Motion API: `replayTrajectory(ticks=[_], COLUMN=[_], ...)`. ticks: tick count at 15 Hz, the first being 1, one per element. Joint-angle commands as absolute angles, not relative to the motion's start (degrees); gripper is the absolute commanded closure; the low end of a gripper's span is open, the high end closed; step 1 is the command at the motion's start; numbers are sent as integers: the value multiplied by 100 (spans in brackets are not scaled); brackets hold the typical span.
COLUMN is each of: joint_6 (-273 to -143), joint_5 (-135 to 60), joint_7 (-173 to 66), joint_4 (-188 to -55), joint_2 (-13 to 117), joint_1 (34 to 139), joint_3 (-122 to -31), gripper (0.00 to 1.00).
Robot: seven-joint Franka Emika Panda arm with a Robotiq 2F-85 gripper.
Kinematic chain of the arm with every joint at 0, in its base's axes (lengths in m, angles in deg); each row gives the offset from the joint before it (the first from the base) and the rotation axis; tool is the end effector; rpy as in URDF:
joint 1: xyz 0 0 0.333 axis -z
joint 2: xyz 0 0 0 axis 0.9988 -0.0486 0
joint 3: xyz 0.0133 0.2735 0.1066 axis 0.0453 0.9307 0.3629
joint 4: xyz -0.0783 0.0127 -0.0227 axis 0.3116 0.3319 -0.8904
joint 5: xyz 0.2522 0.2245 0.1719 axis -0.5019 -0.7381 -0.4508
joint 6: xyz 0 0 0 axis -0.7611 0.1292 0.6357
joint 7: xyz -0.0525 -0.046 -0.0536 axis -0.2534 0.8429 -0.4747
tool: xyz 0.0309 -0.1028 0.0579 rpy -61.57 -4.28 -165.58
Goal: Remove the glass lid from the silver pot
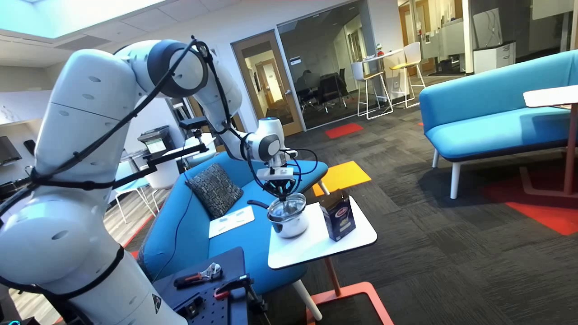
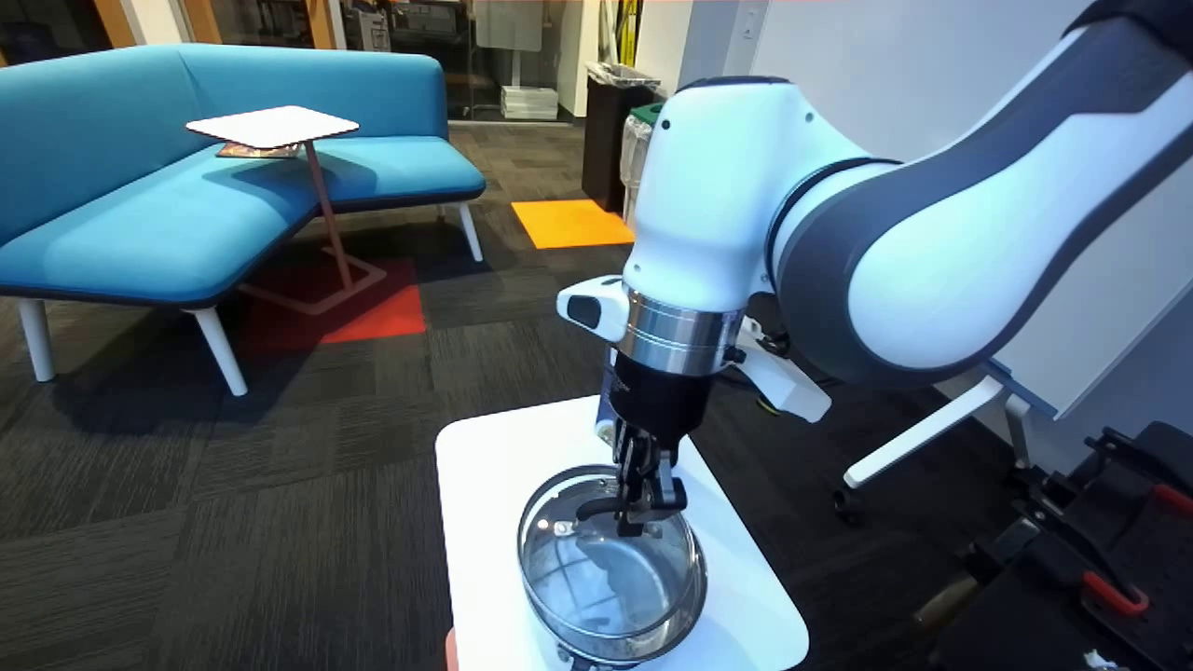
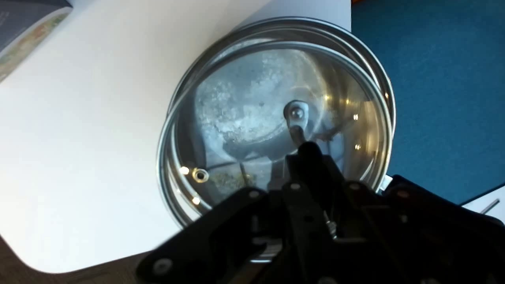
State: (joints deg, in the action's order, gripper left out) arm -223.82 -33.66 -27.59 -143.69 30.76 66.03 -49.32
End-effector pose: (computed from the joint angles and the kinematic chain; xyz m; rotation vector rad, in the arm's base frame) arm 0.4105 0.4158 0.1293 -2.4619 -1.6318 0.0271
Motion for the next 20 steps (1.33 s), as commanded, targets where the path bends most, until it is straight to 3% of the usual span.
replayTrajectory(ticks=[1,10,17,18,20], joint_6=[-22207,-22982,-22936,-23068,-23062], joint_5=[-3392,-2944,-2421,-2429,-2439], joint_7=[-2692,-3732,-4711,-4596,-4590], joint_4=[-14520,-14470,-13335,-13828,-13570], joint_2=[3500,4024,3297,3608,3371], joint_1=[6744,6240,5798,5874,5875], joint_3=[-4775,-5470,-6275,-6185,-6211], gripper=[96,96,96,85,85])
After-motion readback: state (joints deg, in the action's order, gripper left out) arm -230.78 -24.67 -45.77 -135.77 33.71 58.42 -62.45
